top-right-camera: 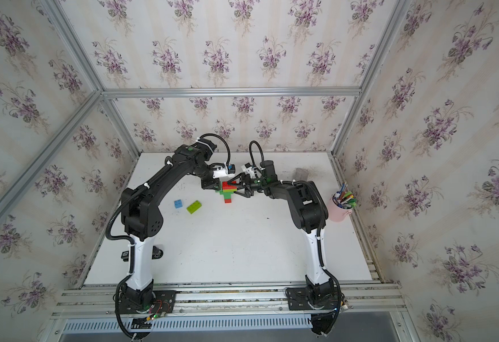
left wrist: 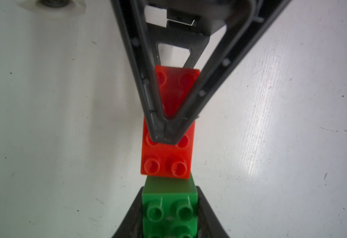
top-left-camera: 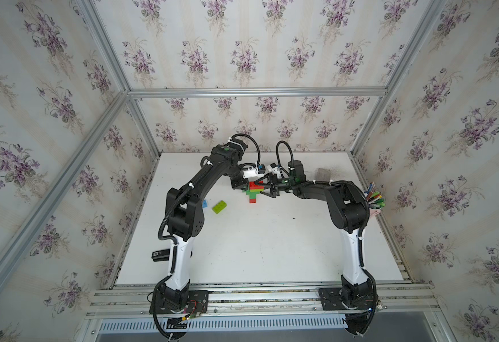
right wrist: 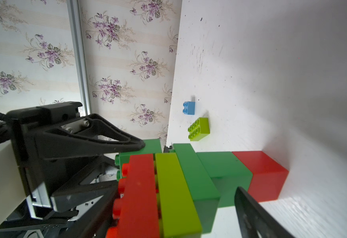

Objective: Assemble a spoon with lego
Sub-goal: Assemble the lego brick with the lego brick.

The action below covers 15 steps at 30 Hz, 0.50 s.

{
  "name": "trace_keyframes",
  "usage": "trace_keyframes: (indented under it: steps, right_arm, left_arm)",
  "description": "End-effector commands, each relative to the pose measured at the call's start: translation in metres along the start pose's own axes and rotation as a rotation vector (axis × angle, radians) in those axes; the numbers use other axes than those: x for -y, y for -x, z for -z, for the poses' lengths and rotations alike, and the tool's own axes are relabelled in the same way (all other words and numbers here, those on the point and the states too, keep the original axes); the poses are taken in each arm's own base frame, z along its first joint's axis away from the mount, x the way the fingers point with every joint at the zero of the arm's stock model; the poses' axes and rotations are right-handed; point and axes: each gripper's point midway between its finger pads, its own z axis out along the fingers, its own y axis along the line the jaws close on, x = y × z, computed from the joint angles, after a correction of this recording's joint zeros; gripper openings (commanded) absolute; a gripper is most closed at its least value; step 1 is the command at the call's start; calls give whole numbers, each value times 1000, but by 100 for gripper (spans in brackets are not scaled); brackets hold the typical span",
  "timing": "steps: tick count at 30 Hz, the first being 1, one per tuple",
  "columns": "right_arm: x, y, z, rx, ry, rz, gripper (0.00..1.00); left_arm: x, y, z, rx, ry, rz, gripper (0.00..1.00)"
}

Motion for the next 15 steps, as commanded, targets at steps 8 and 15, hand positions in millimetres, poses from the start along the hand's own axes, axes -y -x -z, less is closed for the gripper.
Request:
trace_keyframes:
  steps: [8,15]
  right_arm:
    - [18,-1,-2,-1,-65,-32,85]
    - [20,-2,-3,-10,-75,-33,85]
  left_arm:
    - [3,3,-3,19,-26,-52,16]
    - [4,1,-9,11,-37,-73,16]
